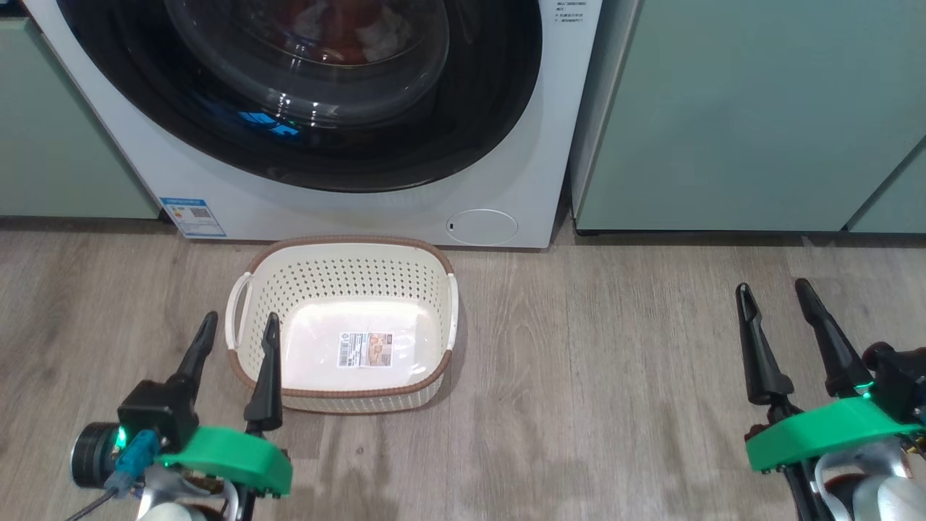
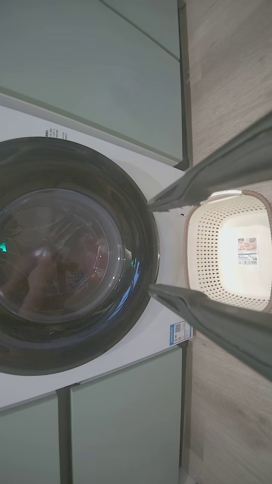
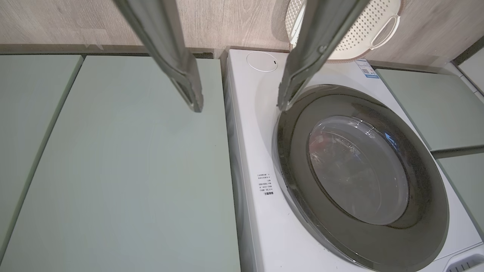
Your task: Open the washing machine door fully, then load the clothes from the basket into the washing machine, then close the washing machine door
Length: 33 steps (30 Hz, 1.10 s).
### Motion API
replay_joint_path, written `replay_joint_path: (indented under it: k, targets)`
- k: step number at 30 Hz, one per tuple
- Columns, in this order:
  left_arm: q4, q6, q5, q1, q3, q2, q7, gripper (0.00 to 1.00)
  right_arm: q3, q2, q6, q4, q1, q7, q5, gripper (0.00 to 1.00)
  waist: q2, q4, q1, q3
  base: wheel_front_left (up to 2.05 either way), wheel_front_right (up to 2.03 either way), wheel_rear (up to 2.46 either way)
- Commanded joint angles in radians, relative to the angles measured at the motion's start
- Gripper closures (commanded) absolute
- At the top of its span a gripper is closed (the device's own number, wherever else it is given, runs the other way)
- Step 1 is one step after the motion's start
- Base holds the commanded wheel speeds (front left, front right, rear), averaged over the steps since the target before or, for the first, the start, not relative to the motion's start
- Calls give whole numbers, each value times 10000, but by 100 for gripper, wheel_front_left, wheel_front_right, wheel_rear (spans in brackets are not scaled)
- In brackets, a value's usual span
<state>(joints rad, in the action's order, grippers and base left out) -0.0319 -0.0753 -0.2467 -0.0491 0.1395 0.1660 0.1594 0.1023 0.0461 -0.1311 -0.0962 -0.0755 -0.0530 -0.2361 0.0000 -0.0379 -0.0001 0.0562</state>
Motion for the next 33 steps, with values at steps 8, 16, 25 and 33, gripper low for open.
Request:
replay_joint_path:
  k: [8, 16, 25, 33]
  targets:
    - [-395, -123, -139, 294, -282, 236, -40, 0, -179, 41, 4, -363, 208, -28, -51, 0, 0, -20, 1, 39, 0, 0, 0]
    - [-372, -166, -197, 296, -246, 259, -55, 0, -164, 41, 4, -328, 229, -54, -57, 0, 0, -25, 1, 64, 0, 0, 0]
    - [-326, -208, -257, 309, -202, 290, -67, 0, -166, 41, 4, -342, 223, -54, -69, 0, 0, -5, 1, 84, 0, 0, 0]
    - [512, -166, -208, -102, 230, 11, -86, 100, -41, -27, 0, 548, -28, 0, -28, 100, 0, 44, 1, 69, 0, 0, 0]
